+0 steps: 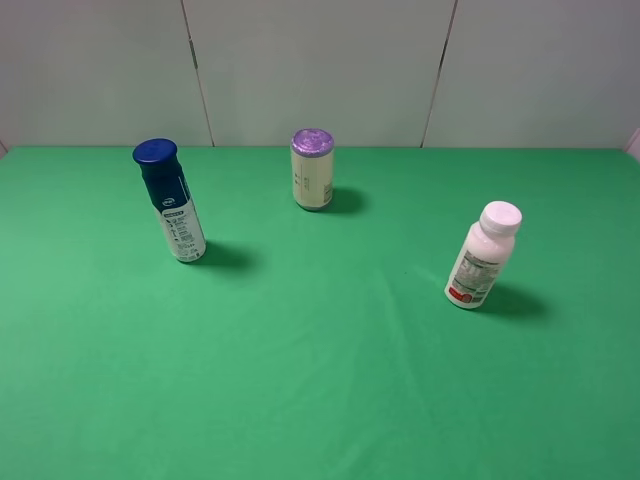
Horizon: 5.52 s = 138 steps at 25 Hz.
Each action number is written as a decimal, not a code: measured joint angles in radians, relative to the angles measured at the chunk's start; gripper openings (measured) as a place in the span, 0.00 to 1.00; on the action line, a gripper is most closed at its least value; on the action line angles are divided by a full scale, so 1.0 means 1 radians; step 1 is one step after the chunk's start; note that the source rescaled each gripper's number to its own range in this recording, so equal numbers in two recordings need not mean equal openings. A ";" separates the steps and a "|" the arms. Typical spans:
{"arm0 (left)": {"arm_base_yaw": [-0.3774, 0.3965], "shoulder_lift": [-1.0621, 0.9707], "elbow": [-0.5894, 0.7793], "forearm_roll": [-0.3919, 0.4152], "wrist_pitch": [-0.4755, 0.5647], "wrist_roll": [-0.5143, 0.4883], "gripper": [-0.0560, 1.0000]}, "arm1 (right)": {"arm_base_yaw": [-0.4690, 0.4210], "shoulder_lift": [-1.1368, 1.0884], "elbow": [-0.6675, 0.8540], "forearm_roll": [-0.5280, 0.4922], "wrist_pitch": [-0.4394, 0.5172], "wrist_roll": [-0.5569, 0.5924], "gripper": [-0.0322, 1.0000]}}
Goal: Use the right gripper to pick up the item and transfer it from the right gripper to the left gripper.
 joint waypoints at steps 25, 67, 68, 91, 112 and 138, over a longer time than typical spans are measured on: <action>0.000 0.000 0.000 0.000 0.000 -0.001 1.00 | 0.000 0.000 0.000 0.003 0.000 0.000 1.00; 0.000 0.000 0.000 0.000 0.000 -0.001 1.00 | 0.000 0.000 0.000 0.004 0.000 0.000 1.00; 0.000 0.000 0.000 0.000 0.000 -0.001 1.00 | 0.000 0.000 0.000 0.004 0.000 0.000 1.00; 0.000 0.000 0.000 0.000 0.000 -0.001 1.00 | 0.000 0.721 -0.398 -0.006 0.004 0.016 1.00; 0.000 0.000 0.000 0.000 0.000 -0.001 1.00 | 0.000 1.287 -0.651 0.097 -0.067 0.053 1.00; 0.000 0.000 0.000 0.000 0.000 -0.001 1.00 | 0.000 1.373 -0.472 0.116 -0.270 0.132 1.00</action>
